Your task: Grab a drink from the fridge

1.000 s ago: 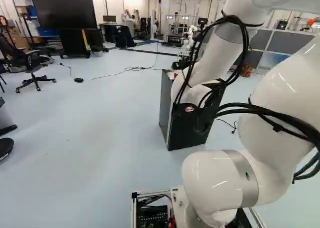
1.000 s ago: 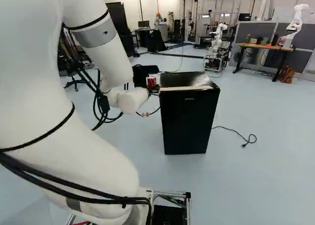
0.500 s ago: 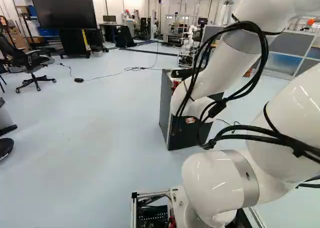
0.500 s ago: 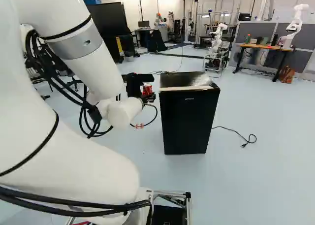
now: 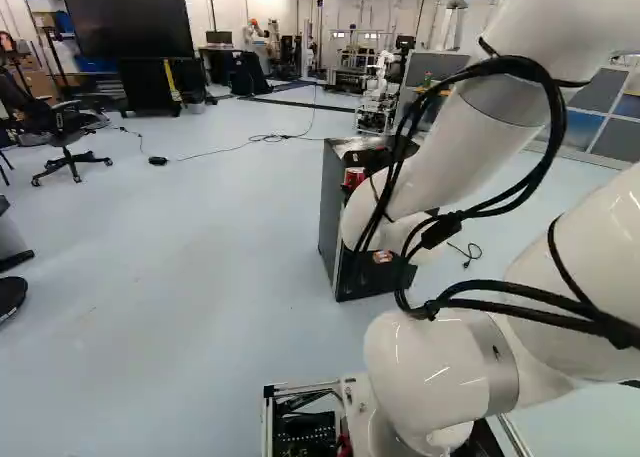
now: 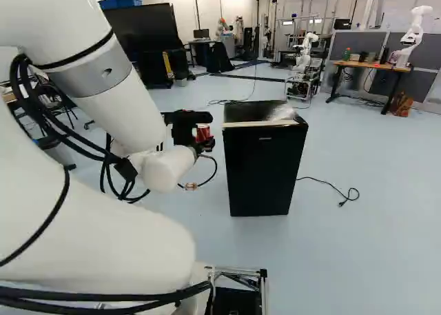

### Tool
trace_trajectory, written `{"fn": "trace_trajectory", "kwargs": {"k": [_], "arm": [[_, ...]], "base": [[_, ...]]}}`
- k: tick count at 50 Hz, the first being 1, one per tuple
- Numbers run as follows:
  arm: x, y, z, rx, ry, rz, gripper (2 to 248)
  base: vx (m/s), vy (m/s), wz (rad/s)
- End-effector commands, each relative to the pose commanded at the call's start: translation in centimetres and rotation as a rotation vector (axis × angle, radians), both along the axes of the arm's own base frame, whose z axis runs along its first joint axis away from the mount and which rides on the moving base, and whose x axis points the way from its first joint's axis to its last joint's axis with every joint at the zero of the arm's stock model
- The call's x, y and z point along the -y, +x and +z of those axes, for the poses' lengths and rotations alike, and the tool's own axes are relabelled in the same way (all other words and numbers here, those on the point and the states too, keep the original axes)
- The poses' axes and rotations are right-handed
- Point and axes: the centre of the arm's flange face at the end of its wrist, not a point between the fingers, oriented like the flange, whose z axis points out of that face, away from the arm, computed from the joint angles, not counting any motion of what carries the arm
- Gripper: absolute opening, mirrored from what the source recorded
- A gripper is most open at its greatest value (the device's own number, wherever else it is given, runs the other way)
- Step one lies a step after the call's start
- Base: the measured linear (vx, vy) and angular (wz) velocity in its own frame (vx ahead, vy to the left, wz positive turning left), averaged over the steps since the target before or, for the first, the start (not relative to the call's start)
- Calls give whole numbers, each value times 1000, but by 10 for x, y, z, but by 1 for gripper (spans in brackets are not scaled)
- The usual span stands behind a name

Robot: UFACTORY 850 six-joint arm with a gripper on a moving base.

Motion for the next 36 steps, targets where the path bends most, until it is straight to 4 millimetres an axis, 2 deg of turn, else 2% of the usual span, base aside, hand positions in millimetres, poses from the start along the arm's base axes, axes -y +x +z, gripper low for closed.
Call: {"fn": "trace_trajectory", "kwargs": {"k": [36], "arm": [[-1,-5,-2,-3,1,1,94]], "base": [[0,0,0]]}}
